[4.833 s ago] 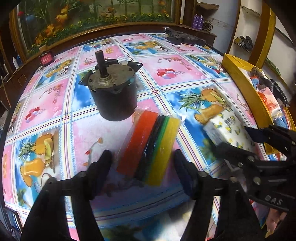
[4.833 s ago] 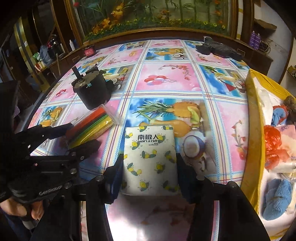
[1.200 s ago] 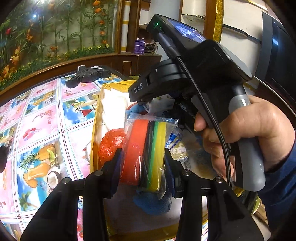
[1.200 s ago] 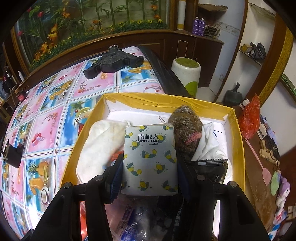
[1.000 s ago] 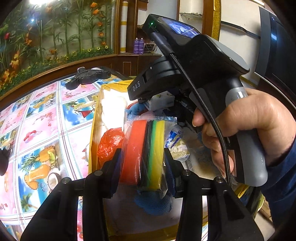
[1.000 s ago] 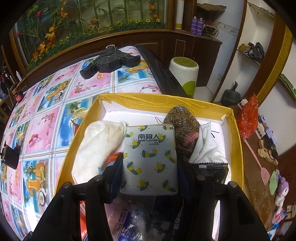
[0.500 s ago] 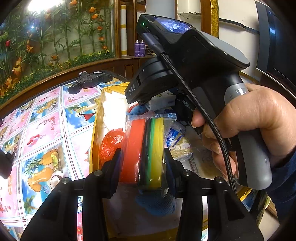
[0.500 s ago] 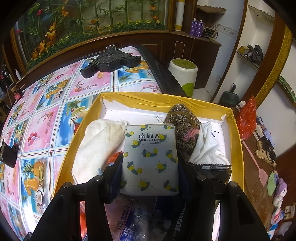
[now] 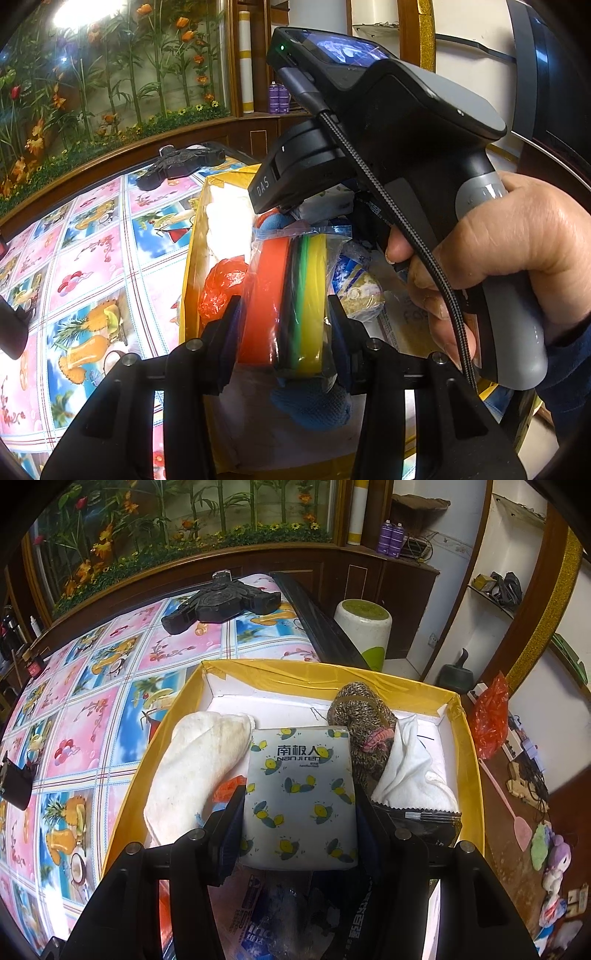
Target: Organize soft objects
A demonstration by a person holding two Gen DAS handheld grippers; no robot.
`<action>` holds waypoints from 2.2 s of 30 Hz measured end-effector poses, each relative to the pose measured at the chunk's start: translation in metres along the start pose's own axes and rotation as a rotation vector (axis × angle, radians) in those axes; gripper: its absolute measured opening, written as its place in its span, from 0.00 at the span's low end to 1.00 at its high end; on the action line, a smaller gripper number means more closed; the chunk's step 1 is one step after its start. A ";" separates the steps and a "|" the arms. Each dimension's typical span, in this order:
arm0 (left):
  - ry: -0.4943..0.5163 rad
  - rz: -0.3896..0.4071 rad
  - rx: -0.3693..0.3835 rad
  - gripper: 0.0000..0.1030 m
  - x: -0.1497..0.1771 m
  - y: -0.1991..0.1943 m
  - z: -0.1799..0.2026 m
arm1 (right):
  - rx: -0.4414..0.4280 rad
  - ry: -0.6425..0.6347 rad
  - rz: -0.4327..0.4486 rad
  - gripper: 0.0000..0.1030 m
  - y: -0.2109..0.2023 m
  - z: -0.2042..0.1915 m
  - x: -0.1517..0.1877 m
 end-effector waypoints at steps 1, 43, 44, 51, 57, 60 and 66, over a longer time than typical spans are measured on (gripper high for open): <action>0.000 0.000 0.000 0.41 0.000 0.000 0.000 | -0.001 0.000 -0.001 0.53 0.000 0.000 0.001; 0.039 0.105 -0.039 0.68 -0.007 -0.024 0.006 | -0.091 0.038 0.107 0.84 -0.087 -0.004 0.026; 0.042 0.110 -0.040 0.71 -0.008 -0.025 0.006 | -0.092 0.042 0.114 0.84 -0.090 -0.003 0.027; 0.048 0.148 -0.046 0.76 -0.011 -0.034 0.007 | -0.115 0.075 0.194 0.90 -0.128 0.003 0.036; 0.032 0.171 -0.004 0.78 -0.013 -0.044 0.005 | -0.122 0.116 0.287 0.97 -0.166 0.011 0.062; 0.019 0.174 0.004 0.78 -0.014 -0.047 0.002 | -0.148 0.153 0.322 0.99 -0.180 0.020 0.077; -0.033 0.196 0.052 0.78 -0.013 -0.065 -0.008 | -0.150 0.220 0.362 0.99 -0.194 0.040 0.118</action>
Point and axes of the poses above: each gripper's, at about its wrist camera, not at the fingertips, and y roughly the way its jaws point, z to its right, x to its underside, the point moved 10 cm from there along y, roughly the way its jaws point, and after that the axes turned 11 degrees about -z, right-handed, at the moved point
